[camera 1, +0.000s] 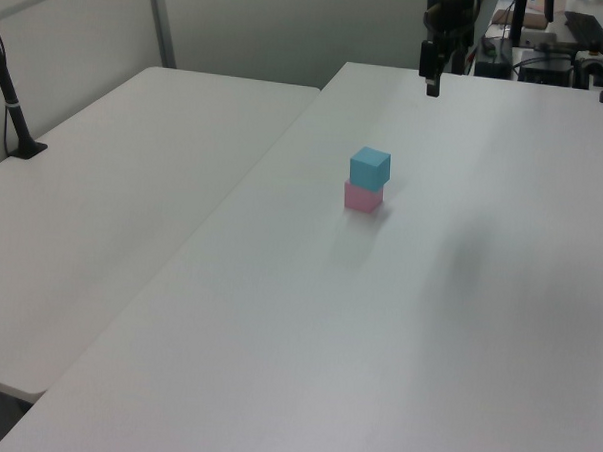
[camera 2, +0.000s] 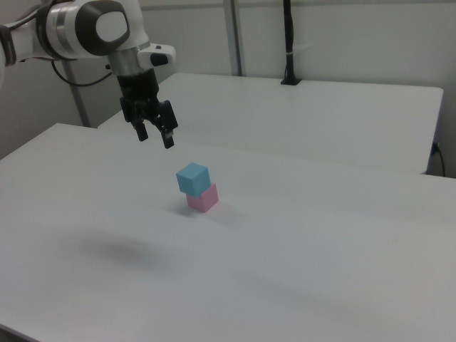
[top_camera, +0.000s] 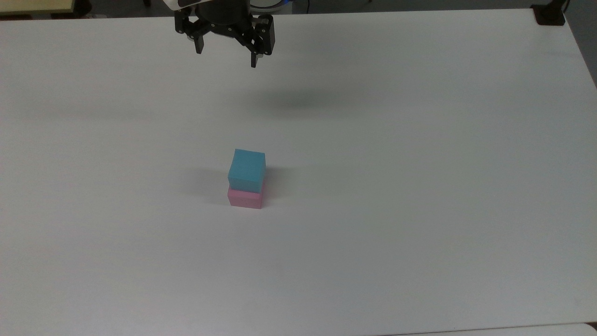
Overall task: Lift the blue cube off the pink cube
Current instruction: 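Move the open gripper down over the light-blue cube on the pink cube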
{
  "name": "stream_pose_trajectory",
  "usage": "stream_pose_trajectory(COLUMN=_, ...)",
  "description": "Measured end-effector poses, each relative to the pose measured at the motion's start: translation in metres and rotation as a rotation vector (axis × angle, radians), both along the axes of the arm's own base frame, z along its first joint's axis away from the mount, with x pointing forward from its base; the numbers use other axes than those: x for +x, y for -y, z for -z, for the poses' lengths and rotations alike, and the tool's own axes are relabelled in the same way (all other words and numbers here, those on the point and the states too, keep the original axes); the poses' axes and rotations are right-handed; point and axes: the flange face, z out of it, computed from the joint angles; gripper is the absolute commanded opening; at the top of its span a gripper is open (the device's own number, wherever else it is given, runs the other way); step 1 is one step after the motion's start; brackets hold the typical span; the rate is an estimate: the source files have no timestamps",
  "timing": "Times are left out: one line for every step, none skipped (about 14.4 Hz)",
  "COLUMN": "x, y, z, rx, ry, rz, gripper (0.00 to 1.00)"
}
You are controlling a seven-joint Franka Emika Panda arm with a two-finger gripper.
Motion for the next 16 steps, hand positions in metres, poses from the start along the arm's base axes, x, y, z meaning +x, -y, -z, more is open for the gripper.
stream_pose_trajectory(x=0.0, y=0.0, z=0.0, rx=0.0, ry=0.0, rz=0.0, gripper=1.0)
stream_pose_trajectory(x=0.001, y=0.003, z=0.0, rx=0.0, ry=0.003, rz=-0.003, gripper=1.0)
stream_pose_trajectory(x=0.003, y=0.012, z=0.002, rx=0.001, ry=0.005, rz=-0.005, gripper=1.0)
stream_pose_trajectory(x=0.004, y=0.023, z=0.005, rx=0.001, ry=0.004, rz=-0.001, gripper=1.0)
stream_pose_trajectory(x=0.005, y=0.03, z=0.007, rx=0.001, ry=0.002, rz=0.002, gripper=1.0)
stream_pose_trajectory(x=0.005, y=0.033, z=0.008, rx=0.002, ry=0.0, rz=0.002, gripper=1.0)
stream_pose_trajectory(x=0.006, y=0.034, z=0.008, rx=0.002, ry=-0.001, rz=0.002, gripper=1.0)
stream_pose_trajectory(x=0.006, y=0.033, z=0.008, rx=0.002, ry=-0.001, rz=0.001, gripper=1.0)
stream_pose_trajectory(x=0.006, y=0.033, z=0.008, rx=0.002, ry=-0.001, rz=0.001, gripper=1.0)
stream_pose_trajectory(x=0.006, y=0.033, z=0.009, rx=0.002, ry=-0.001, rz=0.0, gripper=1.0)
stream_pose_trajectory(x=0.008, y=0.032, z=0.009, rx=0.005, ry=0.009, rz=-0.001, gripper=1.0)
stream_pose_trajectory(x=0.012, y=0.031, z=0.011, rx=0.014, ry=0.03, rz=-0.004, gripper=1.0)
stream_pose_trajectory(x=0.018, y=0.028, z=0.015, rx=0.026, ry=0.054, rz=-0.007, gripper=1.0)
stream_pose_trajectory(x=0.029, y=0.024, z=0.027, rx=0.038, ry=0.082, rz=-0.015, gripper=1.0)
stream_pose_trajectory(x=0.037, y=0.02, z=0.038, rx=0.043, ry=0.091, rz=-0.023, gripper=1.0)
stream_pose_trajectory(x=0.045, y=0.015, z=0.051, rx=0.047, ry=0.097, rz=-0.032, gripper=1.0)
